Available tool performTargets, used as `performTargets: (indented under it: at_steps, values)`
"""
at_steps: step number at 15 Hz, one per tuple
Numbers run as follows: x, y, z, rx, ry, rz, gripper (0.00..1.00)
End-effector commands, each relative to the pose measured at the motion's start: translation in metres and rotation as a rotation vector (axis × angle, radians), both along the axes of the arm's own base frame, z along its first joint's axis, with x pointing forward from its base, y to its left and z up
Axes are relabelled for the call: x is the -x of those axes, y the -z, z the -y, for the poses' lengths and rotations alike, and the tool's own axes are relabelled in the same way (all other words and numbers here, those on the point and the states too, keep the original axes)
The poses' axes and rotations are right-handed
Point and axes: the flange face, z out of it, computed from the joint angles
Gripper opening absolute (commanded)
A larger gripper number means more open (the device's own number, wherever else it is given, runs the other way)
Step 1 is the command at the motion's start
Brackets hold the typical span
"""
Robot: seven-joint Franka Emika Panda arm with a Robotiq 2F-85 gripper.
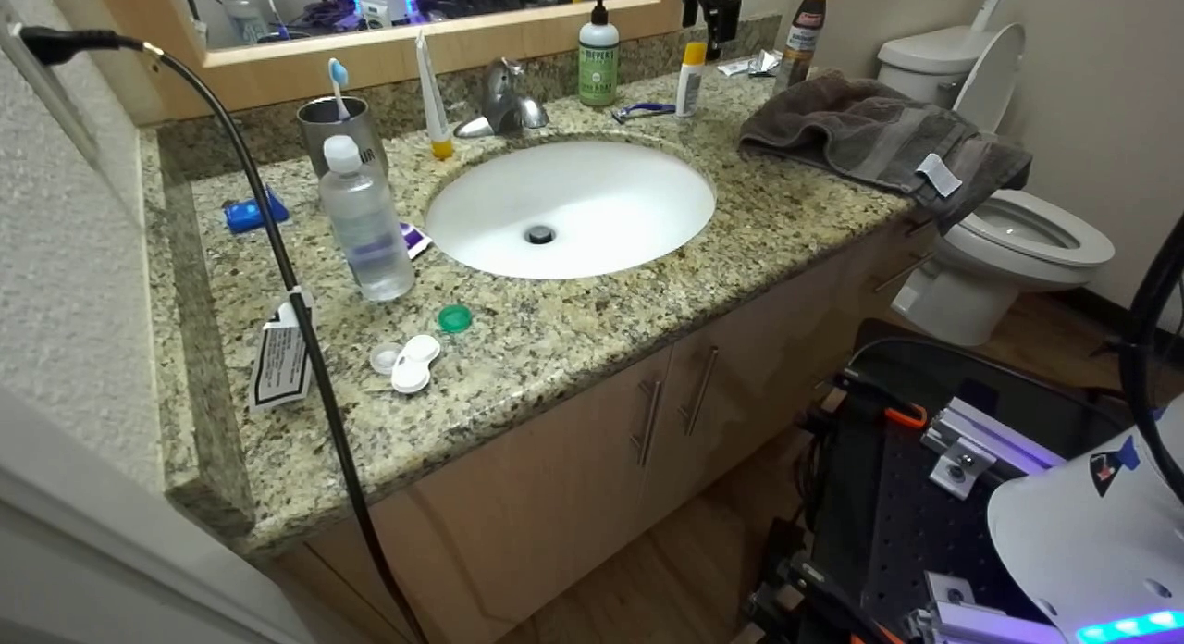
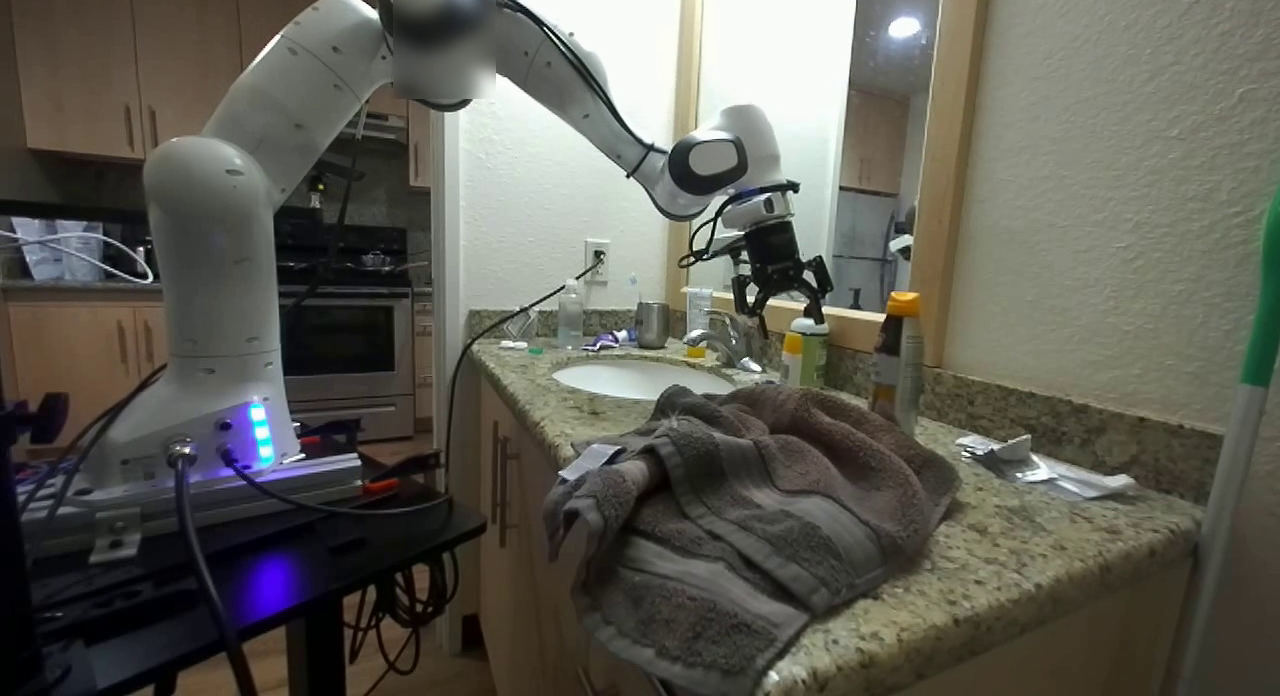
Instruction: Move the white bottle with the yellow lid forward
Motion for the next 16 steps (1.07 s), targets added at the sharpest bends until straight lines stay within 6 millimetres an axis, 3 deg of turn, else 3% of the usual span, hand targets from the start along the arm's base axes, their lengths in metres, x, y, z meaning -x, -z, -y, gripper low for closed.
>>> performTargets:
  at_steps: [1, 5, 6, 16]
  values:
    - [-0.004, 0.003, 0.001, 0.001, -0.003, -0.003, 1.00]
    - [-0.002, 0.016, 0.005, -0.027, 0.002, -0.027, 1.00]
    - [-0.006, 0.009, 0.002, -0.004, -0.004, -0.014, 1.00]
    - [-0.008, 0.012, -0.002, -0.013, -0.008, -0.021, 1.00]
